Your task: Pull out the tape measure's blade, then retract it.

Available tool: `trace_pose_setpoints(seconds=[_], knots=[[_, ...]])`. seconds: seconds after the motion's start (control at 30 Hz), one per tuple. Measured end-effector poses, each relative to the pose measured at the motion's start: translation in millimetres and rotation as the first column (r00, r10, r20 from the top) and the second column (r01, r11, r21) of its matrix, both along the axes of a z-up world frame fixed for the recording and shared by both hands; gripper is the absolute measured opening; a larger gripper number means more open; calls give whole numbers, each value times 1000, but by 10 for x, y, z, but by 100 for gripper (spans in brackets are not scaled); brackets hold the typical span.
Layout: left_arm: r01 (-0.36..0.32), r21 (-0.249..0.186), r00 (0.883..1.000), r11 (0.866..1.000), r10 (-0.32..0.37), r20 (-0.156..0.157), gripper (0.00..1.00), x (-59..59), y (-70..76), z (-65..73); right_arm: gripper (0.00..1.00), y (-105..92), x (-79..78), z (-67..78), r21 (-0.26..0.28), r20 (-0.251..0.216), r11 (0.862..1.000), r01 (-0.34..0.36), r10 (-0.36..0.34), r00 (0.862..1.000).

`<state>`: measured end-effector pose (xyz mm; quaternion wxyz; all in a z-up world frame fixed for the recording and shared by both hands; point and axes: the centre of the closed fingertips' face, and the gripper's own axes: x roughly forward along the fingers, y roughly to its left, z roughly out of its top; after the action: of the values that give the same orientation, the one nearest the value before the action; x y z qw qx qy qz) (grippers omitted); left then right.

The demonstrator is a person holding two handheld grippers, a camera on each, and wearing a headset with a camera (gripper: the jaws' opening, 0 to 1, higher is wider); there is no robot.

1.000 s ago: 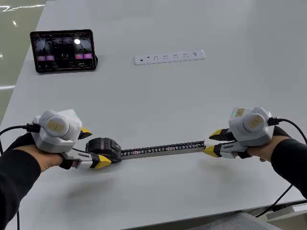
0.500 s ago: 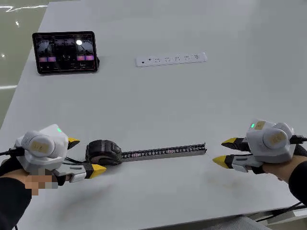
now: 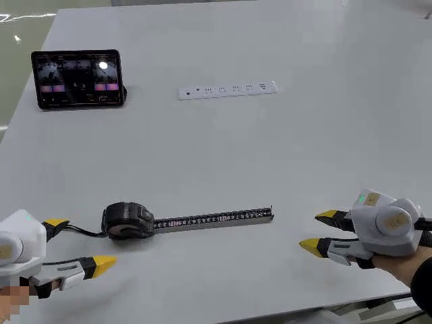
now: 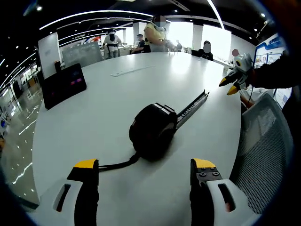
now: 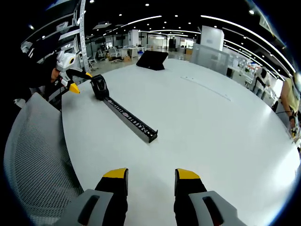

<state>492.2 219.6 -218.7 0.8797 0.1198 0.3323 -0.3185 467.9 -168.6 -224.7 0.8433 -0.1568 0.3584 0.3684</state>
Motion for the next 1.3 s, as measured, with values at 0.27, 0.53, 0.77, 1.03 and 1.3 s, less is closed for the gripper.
trace_pose_setpoints(seconds=[0.27,0.53,0.77,1.03,1.3], knots=[[-31,-32,998,999,32,54,90,-121,-26,-5,43,-24,-124,70,26,29,1000,-14,13,999],[-52,-54,996,997,56,69,94,-167,65,70,52,-193,-227,40,35,44,998,46,-47,998],[-65,-85,994,994,73,84,99,-152,168,149,73,-238,-232,67,70,75,993,92,-97,992],[-65,-93,995,994,71,65,99,-204,176,106,94,-308,-311,11,78,57,991,108,-113,992],[-75,-92,995,993,81,60,99,-216,200,113,99,-422,-335,19,99,63,986,134,-140,988]])
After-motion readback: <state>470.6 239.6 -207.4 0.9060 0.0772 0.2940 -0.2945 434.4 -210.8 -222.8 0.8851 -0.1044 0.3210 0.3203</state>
